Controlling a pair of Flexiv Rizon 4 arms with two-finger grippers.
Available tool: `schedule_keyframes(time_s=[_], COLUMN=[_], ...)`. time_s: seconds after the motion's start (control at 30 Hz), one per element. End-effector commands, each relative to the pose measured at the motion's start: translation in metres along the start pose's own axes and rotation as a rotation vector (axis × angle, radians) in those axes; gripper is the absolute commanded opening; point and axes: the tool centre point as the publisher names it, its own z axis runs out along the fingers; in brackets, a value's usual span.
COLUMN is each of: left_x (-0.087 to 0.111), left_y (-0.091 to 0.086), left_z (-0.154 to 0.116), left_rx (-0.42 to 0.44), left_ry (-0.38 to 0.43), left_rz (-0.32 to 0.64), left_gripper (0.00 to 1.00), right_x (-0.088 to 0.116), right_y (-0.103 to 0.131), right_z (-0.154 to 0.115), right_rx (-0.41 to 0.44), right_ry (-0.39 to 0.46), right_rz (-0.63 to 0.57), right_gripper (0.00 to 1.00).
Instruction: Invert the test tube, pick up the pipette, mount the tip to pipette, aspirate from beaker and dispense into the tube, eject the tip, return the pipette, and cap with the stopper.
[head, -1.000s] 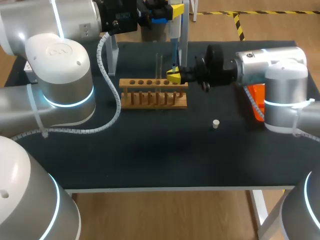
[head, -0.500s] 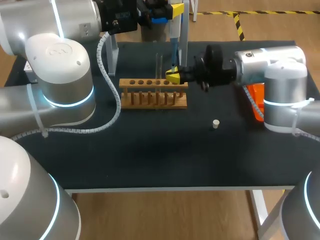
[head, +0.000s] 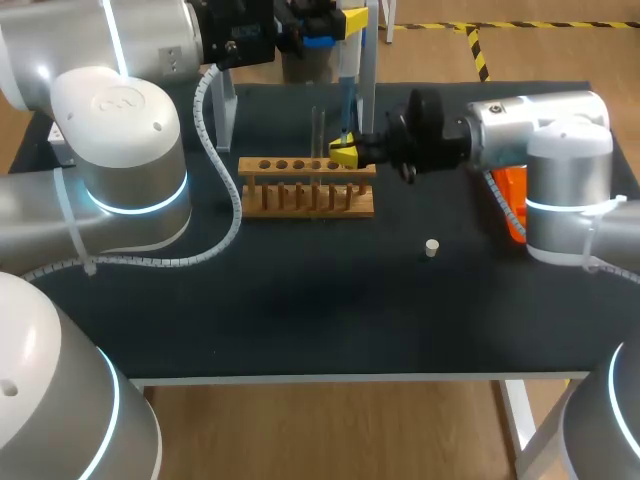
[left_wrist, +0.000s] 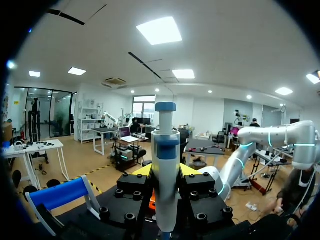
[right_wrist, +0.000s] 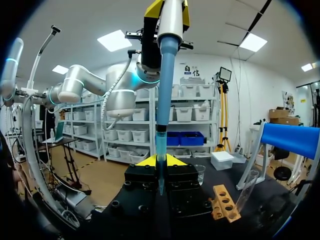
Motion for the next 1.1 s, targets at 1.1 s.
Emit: schedule_keyframes(time_s=[1.1], left_x=[-0.001], left_y=[0.0], left_z=[0.001], left_rx=[-0.001], left_ry=[0.001], left_rz=[-0.001], left_gripper=[0.0], right_x=[-0.008], right_y=[0.028], right_z=[-0.001], right_rx=[-0.048], right_ry=[-0.027], right_rz=[-0.005], right_gripper=[0.0])
